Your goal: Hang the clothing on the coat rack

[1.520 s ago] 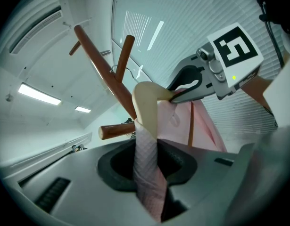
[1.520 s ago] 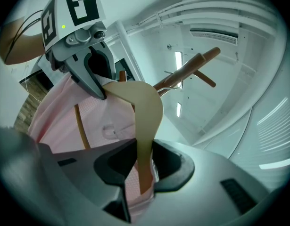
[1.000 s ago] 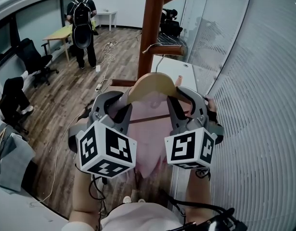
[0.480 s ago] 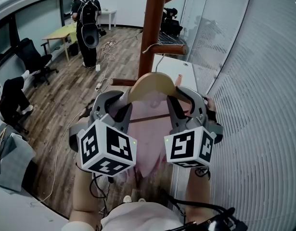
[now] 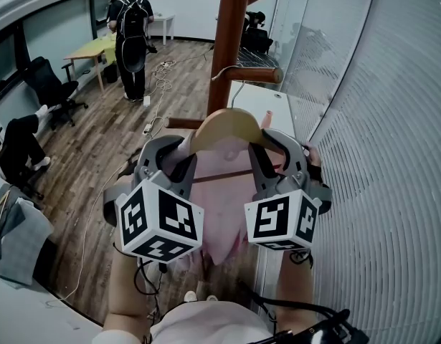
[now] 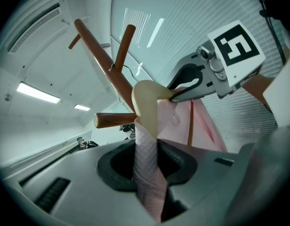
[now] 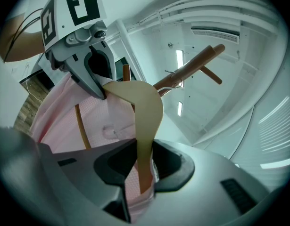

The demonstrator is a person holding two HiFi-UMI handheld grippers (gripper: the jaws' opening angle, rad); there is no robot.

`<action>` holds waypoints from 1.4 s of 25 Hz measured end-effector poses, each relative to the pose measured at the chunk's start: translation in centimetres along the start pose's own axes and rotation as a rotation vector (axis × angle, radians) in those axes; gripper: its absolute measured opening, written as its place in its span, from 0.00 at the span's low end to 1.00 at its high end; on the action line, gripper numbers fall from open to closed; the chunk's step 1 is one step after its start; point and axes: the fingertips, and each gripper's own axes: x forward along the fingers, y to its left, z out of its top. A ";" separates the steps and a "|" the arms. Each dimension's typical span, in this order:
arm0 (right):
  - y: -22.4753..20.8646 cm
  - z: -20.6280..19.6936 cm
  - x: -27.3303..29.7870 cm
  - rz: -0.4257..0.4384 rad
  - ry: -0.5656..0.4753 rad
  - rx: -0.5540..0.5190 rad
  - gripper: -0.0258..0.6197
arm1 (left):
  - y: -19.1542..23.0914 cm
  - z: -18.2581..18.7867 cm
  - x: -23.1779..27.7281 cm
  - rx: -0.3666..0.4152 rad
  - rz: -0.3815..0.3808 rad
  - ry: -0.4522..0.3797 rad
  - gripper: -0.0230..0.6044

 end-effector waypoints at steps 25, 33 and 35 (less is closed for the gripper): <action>0.4 0.4 -0.5 -0.027 -0.021 -0.007 0.23 | 0.5 0.0 -0.7 0.068 0.057 -0.032 0.23; 0.8 0.1 -0.4 -0.010 -0.009 -0.009 0.23 | 0.8 0.1 -1.3 0.081 0.080 -0.047 0.26; 0.8 0.0 -0.5 -0.010 -0.010 -0.012 0.23 | 0.8 0.2 -1.4 0.090 0.086 -0.050 0.27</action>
